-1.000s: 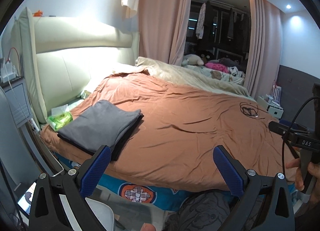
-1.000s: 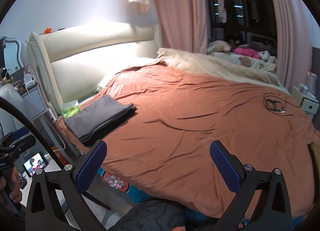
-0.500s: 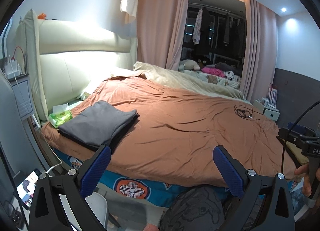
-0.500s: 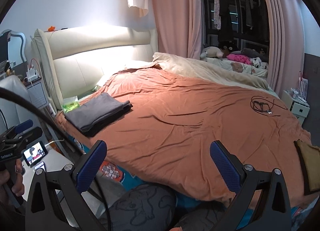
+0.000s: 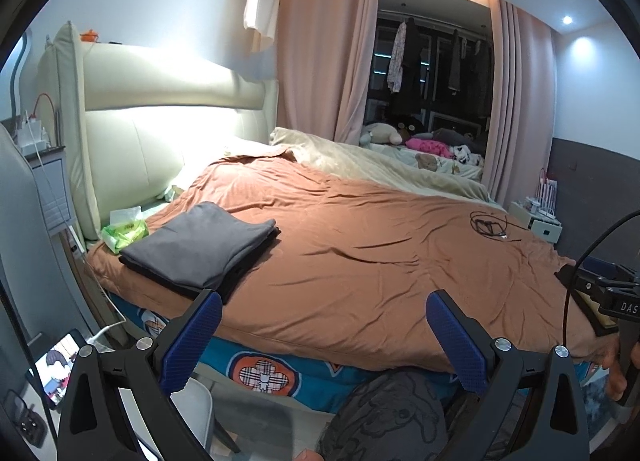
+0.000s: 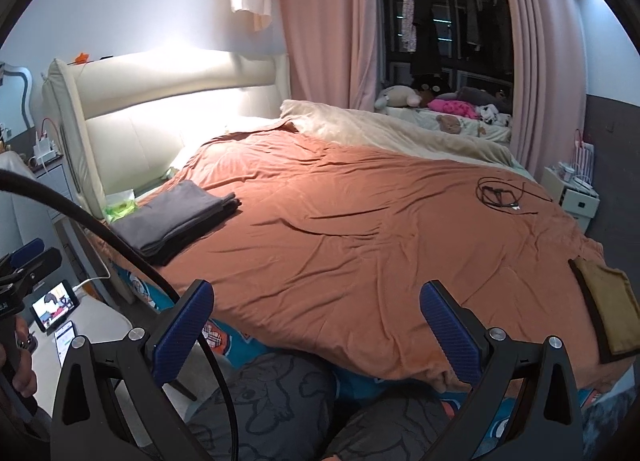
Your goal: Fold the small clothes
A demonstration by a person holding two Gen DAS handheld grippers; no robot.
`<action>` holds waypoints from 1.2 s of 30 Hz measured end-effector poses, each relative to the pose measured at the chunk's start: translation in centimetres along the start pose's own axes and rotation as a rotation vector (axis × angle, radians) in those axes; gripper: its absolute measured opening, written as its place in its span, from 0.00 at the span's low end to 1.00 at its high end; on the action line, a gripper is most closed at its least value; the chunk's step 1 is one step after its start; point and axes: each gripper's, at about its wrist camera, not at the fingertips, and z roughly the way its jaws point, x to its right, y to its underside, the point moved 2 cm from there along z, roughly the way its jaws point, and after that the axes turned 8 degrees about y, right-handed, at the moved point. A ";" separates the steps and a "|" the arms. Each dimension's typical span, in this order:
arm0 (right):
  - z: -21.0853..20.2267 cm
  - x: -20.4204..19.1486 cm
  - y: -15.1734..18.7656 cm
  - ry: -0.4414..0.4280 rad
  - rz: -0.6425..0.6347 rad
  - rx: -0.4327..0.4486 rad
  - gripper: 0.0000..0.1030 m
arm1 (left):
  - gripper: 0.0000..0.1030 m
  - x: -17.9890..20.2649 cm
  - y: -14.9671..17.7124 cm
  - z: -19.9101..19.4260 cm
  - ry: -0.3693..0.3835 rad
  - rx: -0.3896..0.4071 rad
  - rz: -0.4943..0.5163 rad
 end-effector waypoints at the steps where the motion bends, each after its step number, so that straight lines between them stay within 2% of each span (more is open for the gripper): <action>1: 0.0 -0.1 0.2 0.003 0.000 0.001 1.00 | 1.00 0.0 0.0 0.0 0.001 0.001 -0.001; 36: 0.0 0.5 0.8 0.001 -0.029 0.000 1.00 | 1.00 0.2 -0.2 -0.2 0.009 -0.007 0.004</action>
